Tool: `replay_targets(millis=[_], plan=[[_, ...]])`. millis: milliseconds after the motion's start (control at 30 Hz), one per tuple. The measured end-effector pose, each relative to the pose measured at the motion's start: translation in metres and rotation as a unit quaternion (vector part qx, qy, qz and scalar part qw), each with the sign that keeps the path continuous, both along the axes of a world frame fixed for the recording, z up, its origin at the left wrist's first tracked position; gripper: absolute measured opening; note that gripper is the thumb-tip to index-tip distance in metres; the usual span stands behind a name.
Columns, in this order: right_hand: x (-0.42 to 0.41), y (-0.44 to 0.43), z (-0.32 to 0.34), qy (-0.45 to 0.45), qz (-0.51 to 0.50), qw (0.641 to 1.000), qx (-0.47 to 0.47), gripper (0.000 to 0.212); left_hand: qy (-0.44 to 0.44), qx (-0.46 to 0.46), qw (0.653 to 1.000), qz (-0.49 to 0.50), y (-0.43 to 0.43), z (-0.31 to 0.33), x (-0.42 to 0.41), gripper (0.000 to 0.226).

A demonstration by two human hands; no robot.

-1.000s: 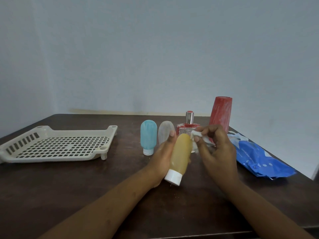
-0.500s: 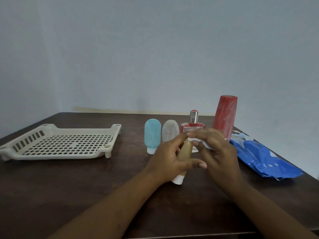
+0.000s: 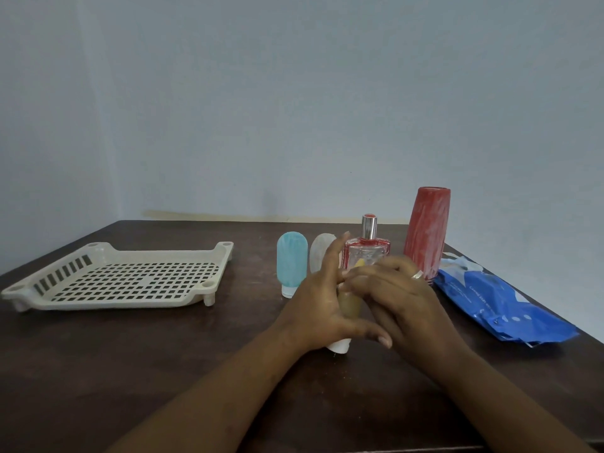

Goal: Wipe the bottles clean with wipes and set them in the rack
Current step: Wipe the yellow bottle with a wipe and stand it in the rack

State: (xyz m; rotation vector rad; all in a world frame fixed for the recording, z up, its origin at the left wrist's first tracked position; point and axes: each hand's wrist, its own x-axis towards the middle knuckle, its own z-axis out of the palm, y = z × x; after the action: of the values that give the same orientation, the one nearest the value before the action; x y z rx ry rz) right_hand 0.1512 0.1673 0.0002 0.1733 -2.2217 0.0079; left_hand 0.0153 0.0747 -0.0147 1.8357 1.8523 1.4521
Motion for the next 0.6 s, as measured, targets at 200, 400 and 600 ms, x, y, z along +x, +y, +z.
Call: replay_targets(millis=[200,400,600], plan=[[-0.005,-0.001,0.001,0.054,-0.007,0.994,-0.094,0.027,-0.012,0.015,1.0,-0.011,0.001,0.002,0.003,0.138],[-0.007,0.006,0.0,0.055,0.031,0.952,-0.299,0.019,0.009,0.028,1.0,-0.007,0.0,0.001,0.006,0.14],[-0.011,0.013,-0.006,-0.046,0.05,0.919,-0.388,0.022,-0.029,0.067,0.997,-0.014,0.0,0.0,0.007,0.132]])
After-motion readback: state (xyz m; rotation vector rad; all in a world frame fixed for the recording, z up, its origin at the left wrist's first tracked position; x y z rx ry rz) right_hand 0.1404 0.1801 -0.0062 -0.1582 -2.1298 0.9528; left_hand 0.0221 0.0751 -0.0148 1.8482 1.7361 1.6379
